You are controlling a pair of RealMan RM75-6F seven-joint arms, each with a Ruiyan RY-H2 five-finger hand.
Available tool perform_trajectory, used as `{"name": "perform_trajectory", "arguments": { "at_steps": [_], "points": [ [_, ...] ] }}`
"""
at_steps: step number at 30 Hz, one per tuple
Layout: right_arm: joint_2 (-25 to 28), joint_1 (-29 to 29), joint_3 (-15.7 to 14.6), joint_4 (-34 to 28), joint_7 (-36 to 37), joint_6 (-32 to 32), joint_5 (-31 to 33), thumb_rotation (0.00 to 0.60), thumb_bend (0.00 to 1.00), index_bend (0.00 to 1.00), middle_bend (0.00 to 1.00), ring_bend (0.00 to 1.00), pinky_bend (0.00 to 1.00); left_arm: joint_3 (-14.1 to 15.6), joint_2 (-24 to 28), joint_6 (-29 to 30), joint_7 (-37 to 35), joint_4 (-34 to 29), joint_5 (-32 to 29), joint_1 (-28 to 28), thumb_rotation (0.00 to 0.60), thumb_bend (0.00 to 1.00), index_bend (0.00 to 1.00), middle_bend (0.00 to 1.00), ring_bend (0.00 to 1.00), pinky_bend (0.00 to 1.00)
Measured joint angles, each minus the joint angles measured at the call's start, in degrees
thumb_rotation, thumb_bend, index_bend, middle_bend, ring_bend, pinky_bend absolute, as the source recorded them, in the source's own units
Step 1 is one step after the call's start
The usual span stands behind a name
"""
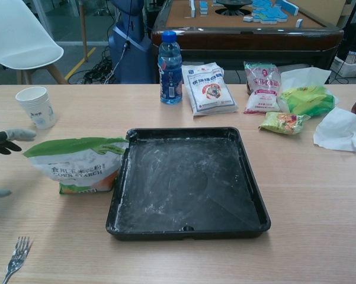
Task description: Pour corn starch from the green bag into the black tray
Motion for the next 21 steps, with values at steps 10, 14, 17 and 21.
{"name": "perform_trajectory", "arguments": {
  "at_steps": [10, 14, 17, 21],
  "points": [
    [-0.1, -0.4, -0.1, 0.5, 0.6, 0.0, 0.6, 0.6, 0.05, 0.08, 0.21, 0.02, 0.07, -0.5, -7.8, 0.1, -4.0, 6.5, 2.0, -3.7, 0.6, 0.19, 0.01, 0.1, 0.19, 0.16],
    [-0.2, -0.5, -0.1, 0.8, 0.8, 0.0, 0.9, 0.6, 0.05, 0.08, 0.21, 0.02, 0.07, -0.5, -10.1, -0.1, -5.2, 8.5, 2.6, -5.2, 0.6, 0.18, 0.03, 0.12, 0.2, 0.17],
    [-0.2, -0.7, -0.1, 1.0, 1.0, -0.1, 1.2, 0.6, 0.05, 0.08, 0.21, 0.02, 0.07, -0.3, -11.7, -0.1, -5.7, 10.0, 3.1, -6.0, 0.6, 0.19, 0.05, 0.13, 0.21, 0.18],
    [-0.3, -0.8, -0.1, 1.2, 1.2, -0.2, 1.4, 0.6, 0.05, 0.08, 0.21, 0.02, 0.07, -0.1, -13.9, 0.0, -6.4, 12.1, 3.4, -6.9, 0.6, 0.19, 0.07, 0.14, 0.23, 0.2]
  ]
}}
